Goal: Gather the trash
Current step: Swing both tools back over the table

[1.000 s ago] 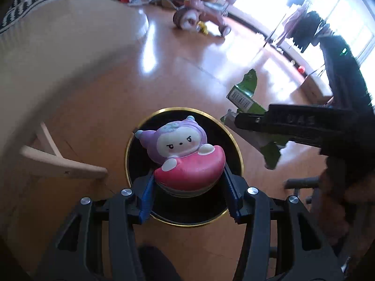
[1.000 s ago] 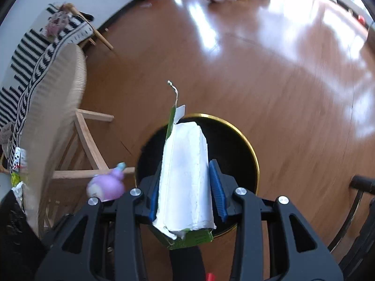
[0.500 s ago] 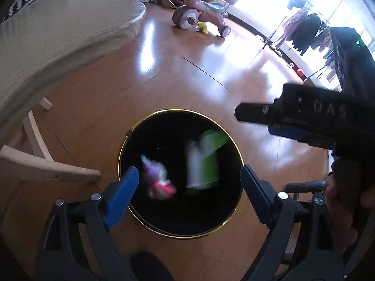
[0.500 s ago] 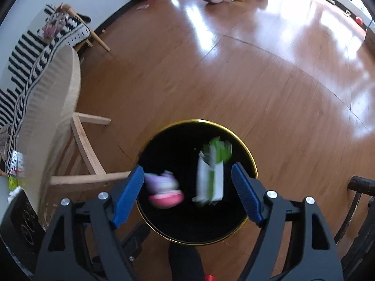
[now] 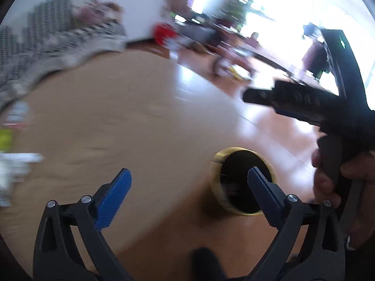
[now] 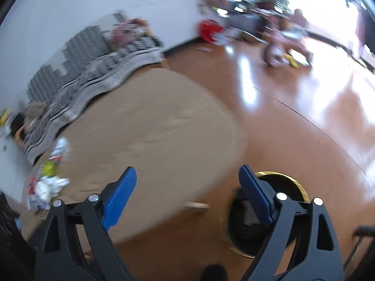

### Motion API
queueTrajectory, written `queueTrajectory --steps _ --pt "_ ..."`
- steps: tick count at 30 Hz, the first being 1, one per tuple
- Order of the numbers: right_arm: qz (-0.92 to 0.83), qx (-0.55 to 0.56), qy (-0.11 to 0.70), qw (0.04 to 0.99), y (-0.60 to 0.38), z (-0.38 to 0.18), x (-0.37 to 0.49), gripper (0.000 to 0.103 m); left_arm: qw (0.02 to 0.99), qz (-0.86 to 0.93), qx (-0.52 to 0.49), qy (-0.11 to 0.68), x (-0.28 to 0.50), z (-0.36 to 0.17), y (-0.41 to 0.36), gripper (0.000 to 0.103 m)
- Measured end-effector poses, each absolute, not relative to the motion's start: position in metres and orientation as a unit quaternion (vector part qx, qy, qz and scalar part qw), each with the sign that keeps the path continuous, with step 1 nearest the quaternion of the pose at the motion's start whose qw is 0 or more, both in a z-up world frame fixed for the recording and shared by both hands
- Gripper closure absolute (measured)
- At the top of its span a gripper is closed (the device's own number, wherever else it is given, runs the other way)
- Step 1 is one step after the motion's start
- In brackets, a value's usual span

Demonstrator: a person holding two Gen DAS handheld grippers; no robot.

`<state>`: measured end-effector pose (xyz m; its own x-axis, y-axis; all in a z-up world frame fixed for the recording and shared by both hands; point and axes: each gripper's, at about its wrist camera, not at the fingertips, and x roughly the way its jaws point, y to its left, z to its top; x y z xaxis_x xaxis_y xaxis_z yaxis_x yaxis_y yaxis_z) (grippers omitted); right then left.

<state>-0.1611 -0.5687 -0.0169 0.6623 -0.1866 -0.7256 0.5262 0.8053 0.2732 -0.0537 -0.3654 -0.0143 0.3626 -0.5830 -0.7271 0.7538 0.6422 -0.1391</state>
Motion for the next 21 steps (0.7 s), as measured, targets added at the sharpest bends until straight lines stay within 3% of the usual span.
queueTrajectory --steps 7,12,21 --pt "-0.059 0.18 0.365 0.912 -0.41 0.007 -0.062 0.015 0.893 -0.242 0.106 0.364 0.009 0.01 -0.187 0.007" --pt "0.026 0.135 0.386 0.912 -0.304 0.0 -0.005 0.015 0.909 -0.133 0.037 0.393 0.047 0.005 -0.056 0.007" --pt "0.064 0.109 0.415 0.901 -0.223 -0.031 0.05 0.015 0.914 -0.032 -0.014 0.404 0.111 -0.011 0.082 0.007"
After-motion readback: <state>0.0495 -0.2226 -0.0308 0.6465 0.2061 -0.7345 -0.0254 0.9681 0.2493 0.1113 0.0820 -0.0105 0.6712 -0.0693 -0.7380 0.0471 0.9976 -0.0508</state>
